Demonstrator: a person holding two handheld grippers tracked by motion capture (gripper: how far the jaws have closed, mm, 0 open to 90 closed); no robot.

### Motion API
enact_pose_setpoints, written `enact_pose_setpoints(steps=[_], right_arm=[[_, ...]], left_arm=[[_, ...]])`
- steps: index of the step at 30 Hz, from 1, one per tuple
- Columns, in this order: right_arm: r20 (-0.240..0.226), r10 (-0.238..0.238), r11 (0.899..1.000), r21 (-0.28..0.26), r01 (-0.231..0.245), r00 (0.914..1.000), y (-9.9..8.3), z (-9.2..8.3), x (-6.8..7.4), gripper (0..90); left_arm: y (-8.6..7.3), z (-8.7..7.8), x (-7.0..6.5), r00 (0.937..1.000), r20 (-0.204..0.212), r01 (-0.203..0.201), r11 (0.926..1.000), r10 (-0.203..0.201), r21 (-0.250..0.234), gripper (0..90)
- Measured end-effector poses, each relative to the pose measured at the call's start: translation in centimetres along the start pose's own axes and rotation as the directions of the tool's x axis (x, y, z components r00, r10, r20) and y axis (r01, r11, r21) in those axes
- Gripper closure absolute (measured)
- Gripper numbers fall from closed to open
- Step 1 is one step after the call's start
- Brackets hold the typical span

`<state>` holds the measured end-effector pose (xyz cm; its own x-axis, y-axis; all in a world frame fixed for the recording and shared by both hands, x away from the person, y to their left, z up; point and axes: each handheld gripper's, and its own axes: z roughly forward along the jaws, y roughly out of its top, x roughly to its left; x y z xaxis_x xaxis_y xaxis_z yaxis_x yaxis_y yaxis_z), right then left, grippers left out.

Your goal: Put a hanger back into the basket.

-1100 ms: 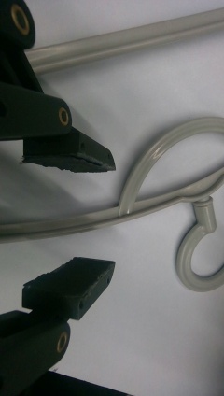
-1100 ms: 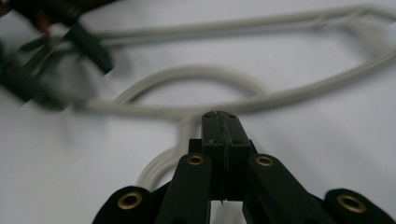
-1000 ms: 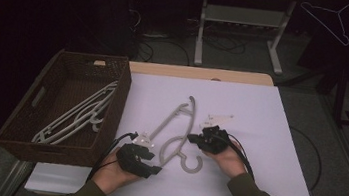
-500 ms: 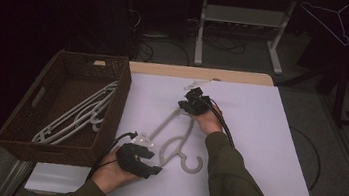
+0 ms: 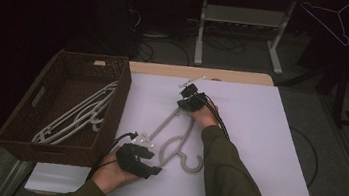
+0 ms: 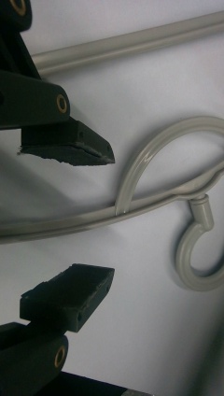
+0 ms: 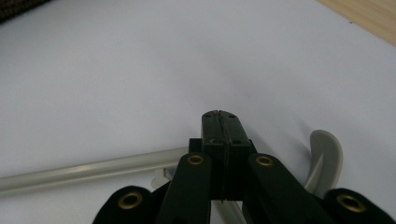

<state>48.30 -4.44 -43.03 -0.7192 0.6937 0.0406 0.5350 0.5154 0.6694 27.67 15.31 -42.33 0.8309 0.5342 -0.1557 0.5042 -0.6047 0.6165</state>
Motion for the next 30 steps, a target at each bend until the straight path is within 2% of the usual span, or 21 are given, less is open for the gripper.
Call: enact_pose_setpoints(steps=[8, 11, 15, 17, 20, 21, 24, 26, 28, 29, 30], right_arm=[[0.003, -0.007, 1.000, 0.015, 0.006, 1.0000, 0.1, 0.6, 0.2, 90.0], [0.004, -0.013, 1.000, 0.012, 0.013, 0.9999, 0.2, 0.7, 0.2, 90.0], [0.004, -0.009, 1.000, 0.016, 0.009, 0.9999, 0.2, 0.7, 0.3, 90.0], [0.004, -0.010, 1.000, 0.015, 0.010, 0.9999, 0.2, 0.7, 0.3, 90.0], [-0.001, -0.005, 1.000, 0.015, 0.005, 1.0000, 0.2, 0.7, 0.3, 90.0], [-0.003, -0.006, 1.000, 0.013, 0.006, 1.0000, 0.2, 0.7, 0.3, 90.0], [-0.004, -0.007, 1.000, 0.003, 0.007, 1.0000, 0.2, 0.2, 0.3, 89.7], [-0.014, 0.002, 1.000, -0.029, -0.002, 0.9999, 0.3, -0.7, 0.1, 83.2], [-0.022, 0.010, 0.998, -0.058, -0.012, 0.9997, 0.4, -1.9, -0.1, 78.2], [-0.027, 0.007, 0.997, -0.078, -0.009, 0.9996, 0.4, -2.6, -0.1, 74.6], [-0.030, 0.011, 0.995, -0.094, -0.014, 0.9995, 0.3, -3.2, -0.1, 70.0]], left_arm=[[0.0, 0.4, -0.2, 1.0000, 0.005, -0.008, 0.9999, 0.008, 0.015, 39.9], [0.2, 0.7, -0.2, 0.9996, 0.002, -0.028, 0.9990, 0.028, 0.034, 42.6], [0.4, 1.2, 0.0, 0.9989, -0.002, -0.047, 0.9966, 0.047, 0.068, 55.1], [0.4, 1.3, 0.0, 0.9993, -0.002, -0.037, 0.9978, 0.037, 0.056, 63.3], [0.6, 1.3, 0.0, 0.9993, 0.026, -0.027, 0.9982, 0.026, 0.053, 75.4], [0.6, 1.3, 0.0, 0.9992, 0.021, -0.035, 0.9975, 0.034, 0.061, 75.6], [0.7, 1.1, 0.1, 0.9997, 0.011, -0.023, 0.9979, 0.022, 0.061, 77.3], [0.7, 0.8, 0.3, 1.0000, 0.005, -0.006, 0.9992, 0.005, 0.039, 80.5], [0.9, 0.4, 0.5, 0.9998, 0.009, -0.018, 0.9996, 0.018, 0.021, 81.5], [1.0, 0.3, 0.3, 1.0000, 0.005, -0.007, 0.9999, 0.007, 0.014, 81.6], [1.1, 0.2, 0.3, 0.9999, -0.002, -0.012, 0.9999, 0.012, 0.007, 81.8]])
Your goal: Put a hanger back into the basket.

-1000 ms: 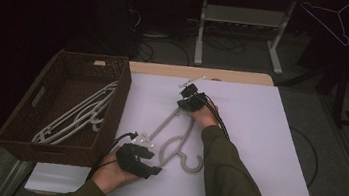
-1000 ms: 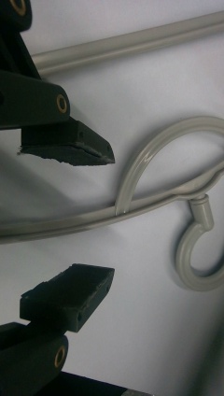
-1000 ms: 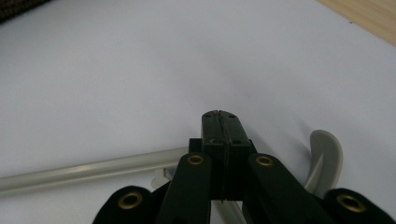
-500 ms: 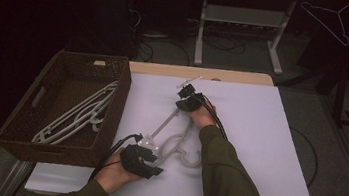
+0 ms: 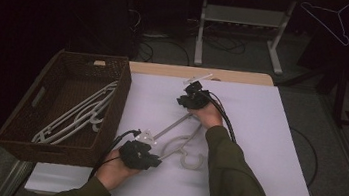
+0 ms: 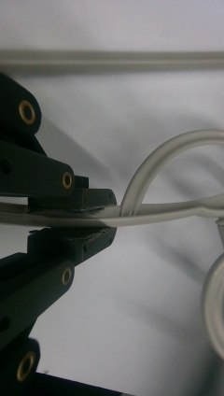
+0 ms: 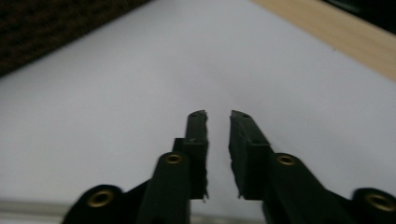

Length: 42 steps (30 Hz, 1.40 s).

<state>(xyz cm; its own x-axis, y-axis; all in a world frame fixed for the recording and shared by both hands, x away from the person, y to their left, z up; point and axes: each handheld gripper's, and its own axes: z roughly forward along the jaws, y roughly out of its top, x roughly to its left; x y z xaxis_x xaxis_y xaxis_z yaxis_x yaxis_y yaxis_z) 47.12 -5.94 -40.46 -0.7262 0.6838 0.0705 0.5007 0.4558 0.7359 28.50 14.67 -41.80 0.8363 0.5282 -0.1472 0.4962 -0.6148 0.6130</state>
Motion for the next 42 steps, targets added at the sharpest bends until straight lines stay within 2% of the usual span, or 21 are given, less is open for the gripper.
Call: enact_pose_setpoints(steps=[2, 3, 4, 5, 7, 8, 10, 12, 13, 16, 17, 18, 24, 28, 32, 35, 42], right_arm=[[-0.009, -0.002, 0.999, -0.041, 0.002, 1.0000, -0.1, -1.9, 0.0, 63.2], [-0.014, 0.009, 0.999, -0.051, -0.009, 0.9999, -0.2, -2.5, 0.1, 57.2], [-0.007, -0.002, 0.998, -0.070, 0.001, 1.0000, -0.5, -3.6, 0.0, 52.1], [-0.010, 0.011, 0.996, -0.084, -0.011, 0.9999, -0.7, -4.3, 0.0, 48.9], [-0.014, 0.012, 0.994, -0.109, -0.013, 0.9998, -1.3, -6.0, 0.0, 40.9], [-0.014, 0.022, 0.992, -0.124, -0.024, 0.9997, -1.7, -7.0, -0.1, 36.6], [-0.013, 0.031, 0.989, -0.145, -0.033, 0.9994, -2.5, -8.6, -0.1, 29.5], [-0.004, 0.032, 0.985, -0.168, -0.033, 0.9995, -3.4, -10.2, -0.1, 24.0], [-0.014, 0.043, 0.983, -0.176, -0.045, 0.9990, -3.8, -10.8, -0.1, 22.2], [-0.035, 0.052, 0.975, -0.213, -0.058, 0.9981, -5.5, -13.0, 0.0, 16.5], [-0.037, 0.047, 0.973, -0.223, -0.054, 0.9982, -6.0, -13.5, 0.1, 14.5], [-0.037, 0.044, 0.973, -0.227, -0.051, 0.9983, -6.4, -13.9, 0.2, 14.2], [-0.034, 0.011, 0.965, -0.262, -0.019, 0.9994, -9.5, -16.8, 1.3, 13.4], [-0.026, 0.004, 0.963, -0.270, -0.011, 0.9997, -11.4, -17.7, 1.9, 13.3], [-0.027, 0.015, 0.964, -0.264, -0.022, 0.9995, -13.2, -18.3, 2.4, 13.4], [-0.029, 0.025, 0.969, -0.246, -0.031, 0.9993, -14.6, -18.4, 2.7, 13.4], [-0.028, 0.033, 0.970, -0.239, -0.039, 0.9991, -16.5, -19.1, 3.4, 13.0]], left_arm=[[0.3, -0.3, 0.0, 1.0000, -0.008, -0.003, 0.9999, 0.003, -0.015, 81.9], [0.4, -0.4, 0.0, 0.9999, -0.012, 0.001, 0.9997, -0.001, -0.026, 81.9], [0.5, -0.5, 0.0, 0.9999, -0.012, 0.007, 0.9995, -0.008, -0.031, 81.9], [0.6, -0.6, 0.2, 0.9999, -0.012, 0.003, 0.9995, -0.003, -0.030, 81.9], [0.9, -0.7, 0.2, 0.9997, -0.009, 0.022, 0.9985, -0.023, -0.051, 82.0], [1.1, -0.9, 0.3, 0.9999, -0.013, 0.007, 0.9988, -0.008, -0.048, 82.0], [1.5, -1.2, 0.4, 0.9998, -0.014, 0.012, 0.9985, -0.012, -0.053, 82.0], [1.8, -1.4, 0.5, 0.9998, -0.013, 0.013, 0.9981, -0.014, -0.061, 82.1], [2.0, -1.7, 0.6, 0.9998, -0.017, 0.010, 0.9982, -0.011, -0.060, 82.1], [2.4, -2.1, 0.8, 0.9994, -0.007, 0.034, 0.9961, -0.035, -0.081, 82.1], [2.5, -2.2, 0.9, 0.9995, -0.010, 0.028, 0.9965, -0.029, -0.079, 82.1], [2.7, -2.3, 0.8, 0.9991, -0.007, 0.040, 0.9952, -0.041, -0.089, 82.1], [4.0, -3.5, 1.2, 0.9984, -0.011, 0.054, 0.9918, -0.056, -0.116, 82.3], [4.8, -4.4, 1.4, 0.9983, -0.011, 0.055, 0.9898, -0.057, -0.132, 82.4], [5.7, -5.6, 1.5, 0.9985, -0.014, 0.051, 0.9875, -0.054, -0.149, 82.4], [6.5, -6.9, 1.7, 0.9982, -0.019, 0.052, 0.9840, -0.056, -0.170, 82.4], [7.4, -10.7, 2.9, 0.9965, -0.057, 0.048, 0.9776, -0.061, -0.205, 82.4]])
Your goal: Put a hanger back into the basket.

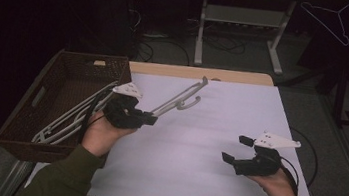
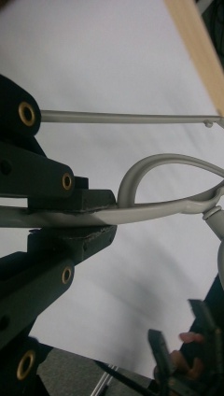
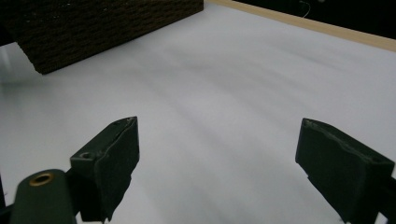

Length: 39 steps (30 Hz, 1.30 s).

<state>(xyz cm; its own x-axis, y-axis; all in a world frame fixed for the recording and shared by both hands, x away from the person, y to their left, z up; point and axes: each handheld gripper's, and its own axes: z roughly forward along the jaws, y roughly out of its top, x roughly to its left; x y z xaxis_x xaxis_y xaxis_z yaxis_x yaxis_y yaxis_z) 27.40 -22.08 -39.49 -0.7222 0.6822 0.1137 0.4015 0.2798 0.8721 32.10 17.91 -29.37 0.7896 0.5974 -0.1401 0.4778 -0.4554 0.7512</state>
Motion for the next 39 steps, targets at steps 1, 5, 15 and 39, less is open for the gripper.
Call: enact_pose_setpoints(steps=[1, 5, 15, 39], right_arm=[[0.000, 0.002, 1.000, -0.001, -0.002, 1.0000, -0.1, -0.1, 0.1, 13.0], [-0.004, 0.003, 1.000, 0.001, -0.003, 1.0000, -0.5, -0.5, 0.3, 12.9], [-0.008, 0.003, 1.000, 0.006, -0.003, 1.0000, -0.6, -0.3, 0.4, 12.9], [0.001, -0.001, 1.000, 0.028, 0.001, 1.0000, -0.6, 0.3, 0.3, 12.8]], left_arm=[[0.2, -0.6, 0.4, 0.9999, -0.010, 0.003, 1.0000, -0.003, -0.003, 82.4], [0.3, -2.4, 1.6, 0.9994, -0.028, 0.022, 0.9995, -0.023, -0.022, 82.4], [-0.5, -7.7, 5.2, 0.9955, -0.069, 0.059, 0.9949, -0.065, -0.082, 82.3], [-8.9, -16.1, 11.9, 0.9713, -0.201, 0.115, 0.9910, -0.126, -0.069, 82.3]])
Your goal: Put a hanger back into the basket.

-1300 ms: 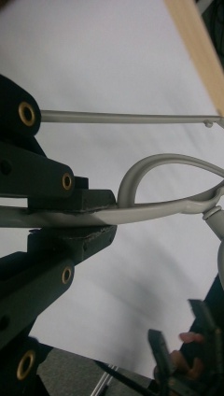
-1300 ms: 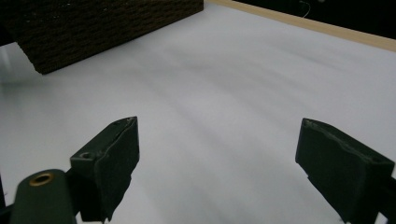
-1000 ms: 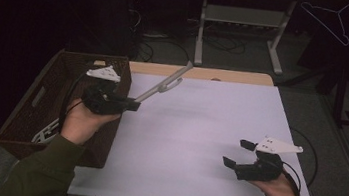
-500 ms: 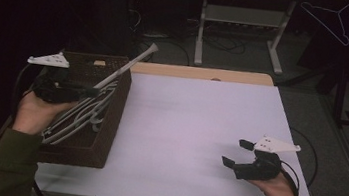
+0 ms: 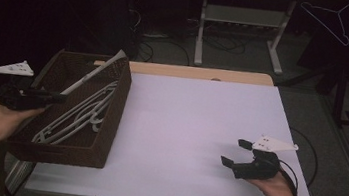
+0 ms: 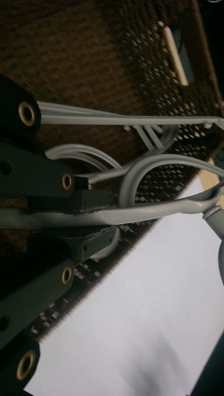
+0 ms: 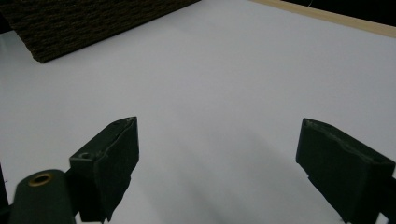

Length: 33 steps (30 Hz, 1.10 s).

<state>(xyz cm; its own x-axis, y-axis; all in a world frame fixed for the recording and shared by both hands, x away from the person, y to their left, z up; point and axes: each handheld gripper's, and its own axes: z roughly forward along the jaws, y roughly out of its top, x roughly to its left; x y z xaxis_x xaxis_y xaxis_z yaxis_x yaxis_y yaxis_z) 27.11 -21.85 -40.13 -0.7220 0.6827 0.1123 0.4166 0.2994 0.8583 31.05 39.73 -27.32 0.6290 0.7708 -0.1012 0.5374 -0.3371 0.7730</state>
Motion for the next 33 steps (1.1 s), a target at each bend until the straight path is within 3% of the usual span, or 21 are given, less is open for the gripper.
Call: enact_pose_setpoints(steps=[11, 20, 28, 30, 33], right_arm=[[0.001, 0.000, 1.000, 0.006, 0.000, 1.0000, -0.1, 0.3, 0.0, 12.8], [0.003, 0.008, 1.000, 0.013, -0.008, 1.0000, -0.3, 0.3, -0.1, 12.8], [0.006, 0.009, 1.000, 0.012, -0.009, 0.9999, -0.3, 0.2, -0.1, 12.8], [0.003, 0.009, 1.000, 0.013, -0.009, 1.0000, -0.3, 0.2, -0.1, 12.8], [0.003, 0.009, 1.000, 0.014, -0.009, 1.0000, -0.2, 0.2, -0.1, 12.9]], left_arm=[[-2.1, 1.1, 1.9, 0.9998, -0.010, -0.016, 0.9969, 0.016, 0.077, 82.2], [-2.9, 3.2, 3.0, 0.9987, 0.007, -0.051, 0.9874, 0.051, 0.150, 82.1], [-3.8, 3.6, 3.9, 0.9987, 0.051, -0.014, 0.9863, 0.006, 0.164, 80.7], [-3.9, 3.6, 4.0, 0.9993, 0.037, -0.011, 0.9860, 0.004, 0.167, 75.7], [-3.9, 3.5, 4.1, 0.9998, 0.018, 0.005, 0.9892, -0.007, 0.147, 59.9]])
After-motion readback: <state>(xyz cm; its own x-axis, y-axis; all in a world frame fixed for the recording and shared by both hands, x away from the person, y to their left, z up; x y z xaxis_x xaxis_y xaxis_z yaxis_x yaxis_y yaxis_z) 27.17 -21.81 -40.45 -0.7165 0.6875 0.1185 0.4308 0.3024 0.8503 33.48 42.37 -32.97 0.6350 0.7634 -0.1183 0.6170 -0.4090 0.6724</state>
